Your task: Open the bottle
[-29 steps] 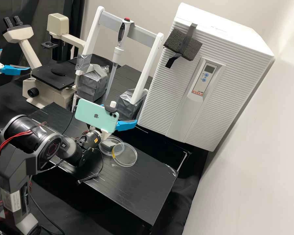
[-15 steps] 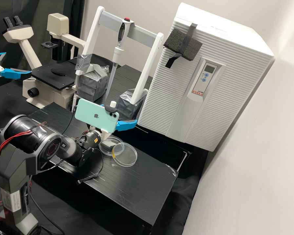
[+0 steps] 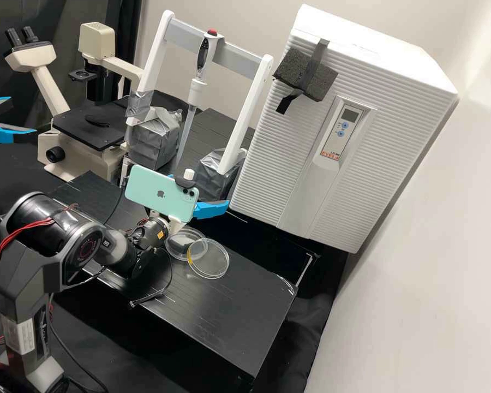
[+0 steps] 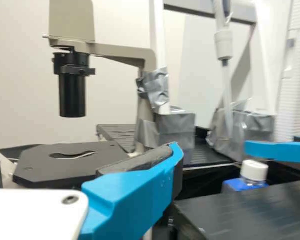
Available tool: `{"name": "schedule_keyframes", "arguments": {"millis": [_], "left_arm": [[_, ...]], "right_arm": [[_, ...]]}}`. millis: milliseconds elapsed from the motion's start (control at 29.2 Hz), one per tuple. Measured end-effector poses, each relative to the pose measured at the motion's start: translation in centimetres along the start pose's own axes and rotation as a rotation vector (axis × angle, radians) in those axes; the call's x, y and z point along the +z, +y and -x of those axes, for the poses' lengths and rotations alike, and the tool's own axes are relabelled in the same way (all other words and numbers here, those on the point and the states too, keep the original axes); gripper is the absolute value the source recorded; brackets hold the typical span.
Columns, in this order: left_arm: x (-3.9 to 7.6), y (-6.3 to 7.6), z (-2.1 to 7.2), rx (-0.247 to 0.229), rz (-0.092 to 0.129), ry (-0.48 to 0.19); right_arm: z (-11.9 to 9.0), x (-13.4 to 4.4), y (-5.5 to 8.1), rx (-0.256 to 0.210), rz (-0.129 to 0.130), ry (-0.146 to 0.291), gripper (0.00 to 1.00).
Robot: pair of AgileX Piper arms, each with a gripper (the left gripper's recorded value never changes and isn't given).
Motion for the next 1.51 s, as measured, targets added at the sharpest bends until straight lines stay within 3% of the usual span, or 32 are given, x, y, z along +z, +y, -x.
{"name": "schedule_keyframes", "arguments": {"millis": [171,342,650,856,1130,1335,1506], "left_arm": [[1.0,-0.7,1.28,-0.015,0.059,-0.013],[2.3,-2.4,2.25,-0.074,0.105,-0.042],[2.3,-4.2,3.80,-0.125,0.167,0.014],[1.5,-4.8,4.24,-0.162,0.170,0.052],[0.4,-6.2,4.34,-0.257,0.178,0.075],[0.2,-7.2,4.14,-0.317,0.154,0.065],[-0.3,-7.6,3.44,-0.340,0.152,0.061]], "right_arm": [[0.0,0.0,0.0,0.000,0.000,0.000,1.00],[0.0,0.0,0.0,0.000,0.000,0.000,1.00],[0.0,0.0,0.0,0.000,0.000,0.000,1.00],[0.0,0.0,0.0,0.000,0.000,0.000,1.00],[0.0,0.0,0.0,0.000,0.000,0.000,1.00],[0.0,0.0,0.0,0.000,0.000,0.000,1.00],[0.0,0.0,0.0,0.000,0.000,0.000,1.00]]}}
